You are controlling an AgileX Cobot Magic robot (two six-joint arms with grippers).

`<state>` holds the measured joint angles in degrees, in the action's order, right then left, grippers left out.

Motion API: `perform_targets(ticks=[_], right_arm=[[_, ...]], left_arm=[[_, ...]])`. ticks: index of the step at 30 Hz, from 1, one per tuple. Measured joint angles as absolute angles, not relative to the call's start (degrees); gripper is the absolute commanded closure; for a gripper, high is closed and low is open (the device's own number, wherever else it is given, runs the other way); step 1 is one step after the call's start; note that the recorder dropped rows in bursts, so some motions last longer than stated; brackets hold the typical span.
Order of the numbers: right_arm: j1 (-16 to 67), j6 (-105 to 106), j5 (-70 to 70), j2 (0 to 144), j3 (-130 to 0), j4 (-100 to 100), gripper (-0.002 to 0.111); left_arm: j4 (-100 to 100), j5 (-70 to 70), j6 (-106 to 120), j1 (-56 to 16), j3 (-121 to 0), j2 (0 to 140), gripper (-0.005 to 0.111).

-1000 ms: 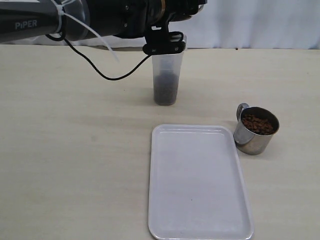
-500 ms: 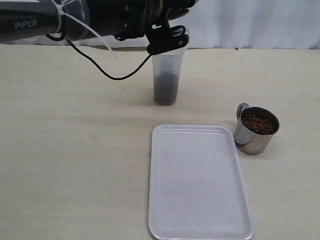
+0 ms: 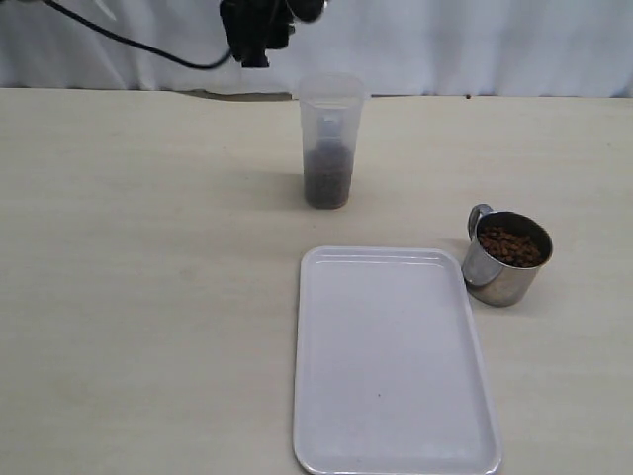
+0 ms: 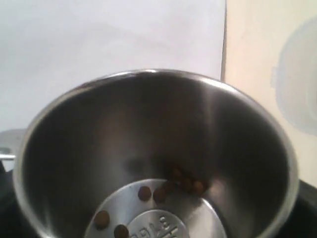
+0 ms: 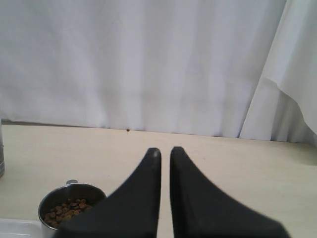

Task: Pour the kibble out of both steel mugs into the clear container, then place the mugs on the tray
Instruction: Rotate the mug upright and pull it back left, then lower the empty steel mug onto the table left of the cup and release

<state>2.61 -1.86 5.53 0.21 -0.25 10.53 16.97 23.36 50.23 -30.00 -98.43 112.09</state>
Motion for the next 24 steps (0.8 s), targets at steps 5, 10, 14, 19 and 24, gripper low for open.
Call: perform_targets(ticks=[5, 10, 14, 19, 24], right_arm=[[2.6, -1.9, 5.5, 0.2, -0.3, 10.5, 0.103], [2.6, -1.9, 5.5, 0.2, -0.3, 10.5, 0.103], [2.6, -1.9, 5.5, 0.2, -0.3, 10.5, 0.103], [2.6, -1.9, 5.5, 0.2, -0.3, 10.5, 0.103], [2.6, -1.9, 5.5, 0.2, -0.3, 10.5, 0.103]], left_arm=[[-1.3, 29.5, 46.7, -23.0, -98.8, 110.5, 0.107], [-13.3, 30.6, 45.3, -17.8, -94.3, 109.2, 0.107], [-19.6, 22.3, 45.7, -15.5, -83.4, 105.7, 0.107], [-24.8, 0.0, 45.8, -14.9, -64.6, 99.1, 0.107], [-21.7, -22.3, 34.9, -17.4, -45.4, 95.8, 0.107]])
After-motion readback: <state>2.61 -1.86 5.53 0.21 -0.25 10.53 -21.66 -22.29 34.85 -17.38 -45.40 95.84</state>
